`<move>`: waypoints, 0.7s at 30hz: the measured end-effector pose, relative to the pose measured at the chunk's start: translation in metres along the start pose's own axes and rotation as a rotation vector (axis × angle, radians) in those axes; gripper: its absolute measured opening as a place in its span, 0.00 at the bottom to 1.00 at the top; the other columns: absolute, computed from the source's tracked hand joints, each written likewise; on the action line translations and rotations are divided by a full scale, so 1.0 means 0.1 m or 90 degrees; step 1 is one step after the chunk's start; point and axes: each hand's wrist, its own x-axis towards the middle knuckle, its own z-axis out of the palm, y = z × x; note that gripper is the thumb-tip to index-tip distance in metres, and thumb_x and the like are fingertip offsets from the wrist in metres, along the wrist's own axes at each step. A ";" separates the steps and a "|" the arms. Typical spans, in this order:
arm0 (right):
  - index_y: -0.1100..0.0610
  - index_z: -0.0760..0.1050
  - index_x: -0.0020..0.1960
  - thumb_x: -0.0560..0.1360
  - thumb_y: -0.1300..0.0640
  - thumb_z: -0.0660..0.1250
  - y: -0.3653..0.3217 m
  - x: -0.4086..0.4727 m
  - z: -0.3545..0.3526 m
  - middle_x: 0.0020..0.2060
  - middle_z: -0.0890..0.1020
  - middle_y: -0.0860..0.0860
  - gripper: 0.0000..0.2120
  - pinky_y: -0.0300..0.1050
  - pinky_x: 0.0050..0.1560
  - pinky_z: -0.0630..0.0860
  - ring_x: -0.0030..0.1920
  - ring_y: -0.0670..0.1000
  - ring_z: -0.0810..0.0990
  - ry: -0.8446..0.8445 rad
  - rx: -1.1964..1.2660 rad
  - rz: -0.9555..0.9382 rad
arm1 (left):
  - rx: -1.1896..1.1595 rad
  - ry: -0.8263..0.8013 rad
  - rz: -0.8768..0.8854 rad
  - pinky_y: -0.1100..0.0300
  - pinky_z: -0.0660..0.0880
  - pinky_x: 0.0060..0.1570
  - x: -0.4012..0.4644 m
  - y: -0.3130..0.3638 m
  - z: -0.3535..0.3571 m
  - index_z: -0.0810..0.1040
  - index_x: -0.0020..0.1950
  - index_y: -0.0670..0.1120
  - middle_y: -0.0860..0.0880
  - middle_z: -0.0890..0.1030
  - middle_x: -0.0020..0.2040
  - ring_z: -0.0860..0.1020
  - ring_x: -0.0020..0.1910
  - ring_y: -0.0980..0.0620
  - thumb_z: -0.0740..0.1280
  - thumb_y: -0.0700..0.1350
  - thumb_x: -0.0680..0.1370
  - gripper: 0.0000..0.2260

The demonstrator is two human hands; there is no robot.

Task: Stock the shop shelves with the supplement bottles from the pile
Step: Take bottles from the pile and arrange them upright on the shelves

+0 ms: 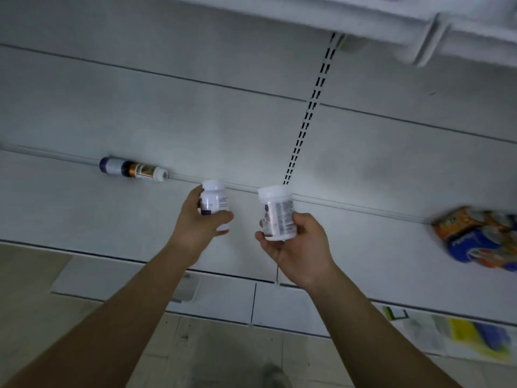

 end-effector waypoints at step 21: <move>0.59 0.75 0.53 0.65 0.46 0.63 -1.03 -2.48 0.49 0.35 0.82 0.54 0.22 0.45 0.38 0.78 0.37 0.56 0.81 -0.176 -0.156 -0.287 | -0.112 -0.218 0.222 0.58 0.80 0.41 -2.40 2.05 0.86 0.69 0.64 0.58 0.51 0.81 0.51 0.83 0.44 0.50 0.68 0.40 0.67 0.28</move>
